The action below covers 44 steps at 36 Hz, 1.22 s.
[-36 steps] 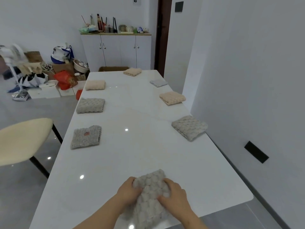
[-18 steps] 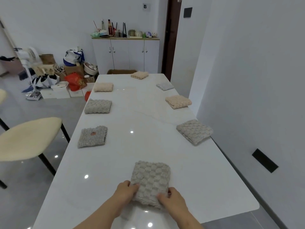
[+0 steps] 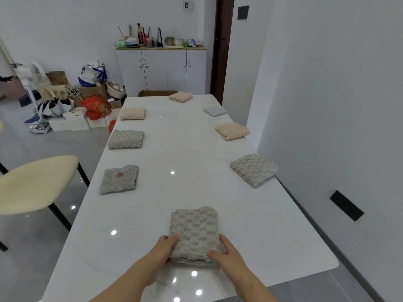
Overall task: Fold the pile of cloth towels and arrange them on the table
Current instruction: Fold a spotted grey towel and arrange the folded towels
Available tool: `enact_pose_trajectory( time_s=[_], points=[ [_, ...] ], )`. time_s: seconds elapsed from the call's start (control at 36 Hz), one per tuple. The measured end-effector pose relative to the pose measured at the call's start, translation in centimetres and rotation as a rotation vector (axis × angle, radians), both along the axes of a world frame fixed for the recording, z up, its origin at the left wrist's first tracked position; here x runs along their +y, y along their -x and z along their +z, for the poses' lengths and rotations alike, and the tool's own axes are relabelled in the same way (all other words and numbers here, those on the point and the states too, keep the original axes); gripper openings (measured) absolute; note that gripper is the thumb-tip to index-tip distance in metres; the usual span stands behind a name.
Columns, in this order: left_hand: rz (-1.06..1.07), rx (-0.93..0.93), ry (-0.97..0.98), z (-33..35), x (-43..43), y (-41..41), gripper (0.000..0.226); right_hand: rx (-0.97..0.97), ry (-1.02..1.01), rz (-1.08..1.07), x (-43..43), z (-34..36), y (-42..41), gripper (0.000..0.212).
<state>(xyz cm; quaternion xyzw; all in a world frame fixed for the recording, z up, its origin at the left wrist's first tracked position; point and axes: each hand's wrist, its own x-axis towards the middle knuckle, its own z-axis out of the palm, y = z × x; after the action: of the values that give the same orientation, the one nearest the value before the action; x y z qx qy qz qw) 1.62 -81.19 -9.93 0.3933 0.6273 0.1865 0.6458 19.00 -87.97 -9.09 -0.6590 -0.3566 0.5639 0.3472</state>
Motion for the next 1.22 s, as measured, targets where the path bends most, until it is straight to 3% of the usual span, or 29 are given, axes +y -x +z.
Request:
enact_pose_trajectory(
  time_s=[0.14,0.33,0.47,0.78,1.22],
  points=[
    [0.096,-0.044,-0.04,0.3,-0.6,0.3,0.02,0.019,0.031,-0.038,0.0,0.1,-0.4,0.06],
    [-0.058,0.107,-0.222,0.0,-1.1,-0.1,0.027,-0.022,0.042,-0.079,-0.2,-0.5,-0.3,0.02],
    [-0.199,0.156,-0.278,-0.1,-1.0,-0.1,0.016,-0.107,0.011,-0.108,-0.4,-0.8,-0.1,0.024],
    [-0.063,0.115,-0.273,0.2,0.2,0.1,0.024,-0.185,-0.029,-0.036,-0.1,0.0,0.8,0.021],
    [-0.234,0.269,-0.423,0.5,6.4,1.5,0.032,-0.238,-0.094,-0.054,7.3,0.3,1.1,0.014]
  ],
)
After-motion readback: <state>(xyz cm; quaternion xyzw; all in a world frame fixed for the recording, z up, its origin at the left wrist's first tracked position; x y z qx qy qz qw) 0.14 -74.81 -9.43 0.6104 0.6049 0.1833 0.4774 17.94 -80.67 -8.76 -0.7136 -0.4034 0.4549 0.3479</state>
